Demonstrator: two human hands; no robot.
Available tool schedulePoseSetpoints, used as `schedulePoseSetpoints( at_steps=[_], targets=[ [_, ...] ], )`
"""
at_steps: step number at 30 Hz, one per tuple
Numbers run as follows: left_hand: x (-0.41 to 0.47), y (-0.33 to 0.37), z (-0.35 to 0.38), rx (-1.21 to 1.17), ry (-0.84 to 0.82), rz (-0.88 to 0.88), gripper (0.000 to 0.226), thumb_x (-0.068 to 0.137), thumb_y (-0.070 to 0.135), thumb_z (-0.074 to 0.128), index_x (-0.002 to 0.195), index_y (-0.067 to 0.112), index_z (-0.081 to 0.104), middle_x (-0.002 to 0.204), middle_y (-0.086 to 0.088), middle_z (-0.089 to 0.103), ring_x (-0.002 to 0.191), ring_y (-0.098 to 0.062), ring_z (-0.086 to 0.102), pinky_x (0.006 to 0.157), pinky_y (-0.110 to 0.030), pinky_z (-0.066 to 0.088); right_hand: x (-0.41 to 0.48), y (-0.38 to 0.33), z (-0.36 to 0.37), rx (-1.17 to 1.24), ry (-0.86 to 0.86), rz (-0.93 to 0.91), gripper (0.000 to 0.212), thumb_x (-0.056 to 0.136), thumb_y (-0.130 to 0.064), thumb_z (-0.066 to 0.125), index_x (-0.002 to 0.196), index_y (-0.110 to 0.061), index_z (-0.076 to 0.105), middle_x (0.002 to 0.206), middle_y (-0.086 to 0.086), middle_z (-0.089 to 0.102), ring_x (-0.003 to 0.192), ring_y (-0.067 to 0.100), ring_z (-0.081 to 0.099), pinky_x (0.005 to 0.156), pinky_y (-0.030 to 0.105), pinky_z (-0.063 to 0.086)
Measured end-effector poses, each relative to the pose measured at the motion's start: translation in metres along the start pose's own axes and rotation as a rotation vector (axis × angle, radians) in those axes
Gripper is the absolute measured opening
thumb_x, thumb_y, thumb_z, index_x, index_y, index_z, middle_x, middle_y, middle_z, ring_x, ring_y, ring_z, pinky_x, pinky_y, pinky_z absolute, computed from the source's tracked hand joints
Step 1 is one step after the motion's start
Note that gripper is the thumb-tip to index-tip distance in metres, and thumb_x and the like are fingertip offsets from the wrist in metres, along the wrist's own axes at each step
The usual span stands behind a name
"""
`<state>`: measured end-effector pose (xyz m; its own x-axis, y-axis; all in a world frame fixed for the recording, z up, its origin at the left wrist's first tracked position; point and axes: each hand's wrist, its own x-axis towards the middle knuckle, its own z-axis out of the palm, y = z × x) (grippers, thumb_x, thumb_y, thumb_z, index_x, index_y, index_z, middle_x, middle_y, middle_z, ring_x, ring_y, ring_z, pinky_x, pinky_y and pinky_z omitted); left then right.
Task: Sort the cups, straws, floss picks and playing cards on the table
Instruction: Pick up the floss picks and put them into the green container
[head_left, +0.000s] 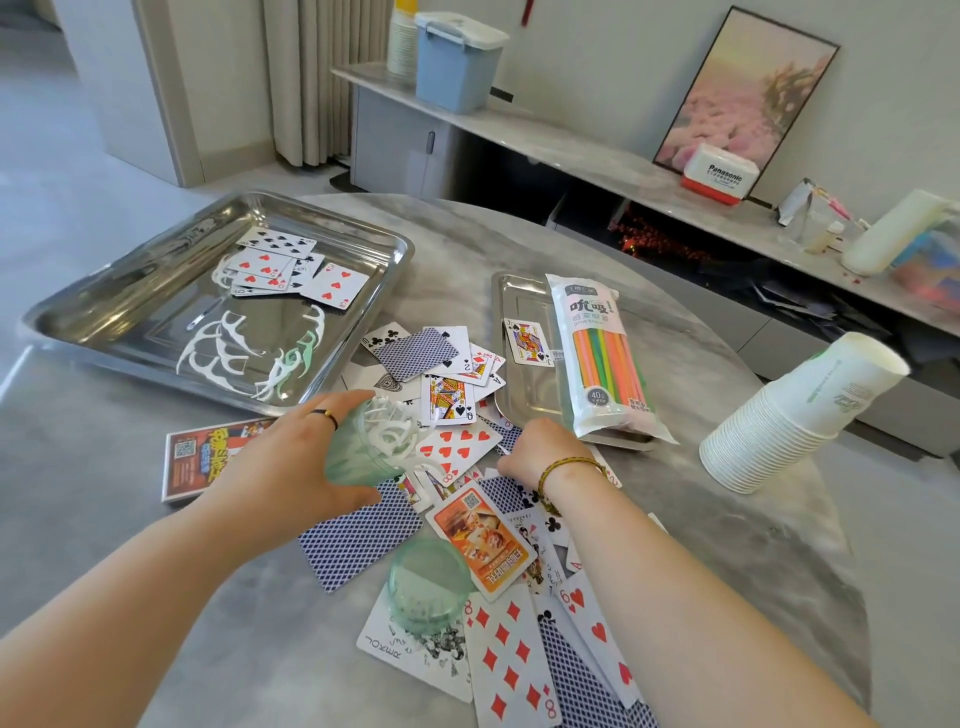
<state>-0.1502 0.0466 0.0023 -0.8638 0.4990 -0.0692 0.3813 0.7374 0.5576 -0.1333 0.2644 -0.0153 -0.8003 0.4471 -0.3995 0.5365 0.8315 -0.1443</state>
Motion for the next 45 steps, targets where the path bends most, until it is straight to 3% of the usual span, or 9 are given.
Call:
schedulePoseSetpoints(
  at_steps=[8,13,16,21,27,29,35,41,45],
  targets=[
    [0.000,0.004,-0.002,0.006,-0.010,0.010,0.088,0.073,0.037,0.072,0.142,0.031,0.018,0.141,0.009,0.034,0.122,-0.012,0.041,0.093,-0.023,0.038,-0.010,0.019,-0.009,0.597,0.222,-0.208,0.029,0.083,-0.004,0.057,0.065,-0.022,0.046,0.069,-0.006,0.051,0.071,0.014,0.051,0.062,0.018,0.041],
    [-0.001,0.004,0.000,0.008,0.006,0.023,0.087,0.073,0.038,0.071,0.141,0.032,0.018,0.140,0.011,0.034,0.122,-0.010,0.041,0.091,-0.021,0.038,-0.042,0.002,-0.035,0.856,0.192,-0.382,0.025,0.086,-0.002,0.056,0.068,-0.019,0.055,0.062,-0.001,0.057,0.031,0.001,0.045,0.037,0.009,0.035],
    [-0.001,0.004,0.003,-0.029,0.027,0.019,0.086,0.072,0.037,0.073,0.140,0.033,0.020,0.139,0.011,0.034,0.121,-0.010,0.042,0.093,-0.022,0.038,-0.063,-0.019,-0.042,0.792,0.078,-0.528,0.024,0.087,-0.006,0.057,0.068,-0.020,0.055,0.054,-0.006,0.056,0.031,0.000,0.043,0.038,0.009,0.035],
    [-0.001,0.003,0.006,-0.067,0.063,0.038,0.086,0.070,0.035,0.074,0.139,0.033,0.023,0.133,0.012,0.039,0.115,-0.009,0.044,0.087,-0.020,0.037,-0.064,-0.045,-0.037,0.649,0.078,-0.655,0.029,0.086,-0.010,0.057,0.065,-0.028,0.050,0.044,-0.017,0.056,0.048,-0.004,0.053,0.068,0.023,0.049],
    [0.001,0.000,0.008,-0.141,0.060,0.055,0.089,0.066,0.032,0.077,0.139,0.028,0.027,0.129,0.009,0.043,0.107,-0.007,0.044,0.087,-0.018,0.036,-0.069,-0.057,-0.023,0.571,0.012,-0.685,0.009,0.086,-0.013,0.059,0.080,-0.019,0.059,0.060,-0.011,0.057,0.058,0.004,0.056,0.065,0.020,0.047],
    [0.001,0.000,0.008,-0.154,0.060,0.057,0.087,0.066,0.032,0.078,0.138,0.027,0.029,0.123,0.010,0.044,0.101,-0.004,0.041,0.084,-0.017,0.034,-0.069,-0.054,-0.025,0.565,0.091,-0.671,0.009,0.089,-0.013,0.055,0.092,-0.014,0.064,0.069,-0.004,0.058,0.063,0.011,0.057,0.063,0.024,0.048],
    [-0.002,0.005,0.010,-0.132,0.039,0.053,0.087,0.068,0.030,0.077,0.139,0.028,0.027,0.132,0.006,0.041,0.112,-0.010,0.043,0.092,-0.023,0.036,-0.077,-0.014,-0.040,0.714,0.154,-0.590,0.030,0.090,-0.004,0.050,0.072,-0.027,0.056,0.062,-0.006,0.058,0.040,-0.003,0.048,0.042,0.009,0.039],
    [-0.007,0.009,0.015,-0.118,0.031,0.062,0.083,0.069,0.029,0.077,0.137,0.028,0.030,0.127,0.004,0.045,0.094,-0.004,0.037,0.078,-0.017,0.030,-0.092,0.067,-0.005,0.307,0.039,-0.348,0.028,0.082,-0.014,0.063,0.068,-0.035,0.051,0.073,-0.017,0.052,0.056,-0.006,0.048,0.055,0.005,0.036],
    [-0.013,0.012,0.025,-0.141,-0.009,0.065,0.085,0.067,0.025,0.078,0.138,0.025,0.031,0.132,0.001,0.045,0.098,-0.005,0.039,0.087,-0.020,0.033,-0.110,0.101,0.028,0.094,0.022,-0.287,0.026,0.083,-0.027,0.063,0.107,-0.027,0.054,0.103,-0.009,0.044,0.093,0.003,0.045,0.072,0.009,0.030]
  ],
)
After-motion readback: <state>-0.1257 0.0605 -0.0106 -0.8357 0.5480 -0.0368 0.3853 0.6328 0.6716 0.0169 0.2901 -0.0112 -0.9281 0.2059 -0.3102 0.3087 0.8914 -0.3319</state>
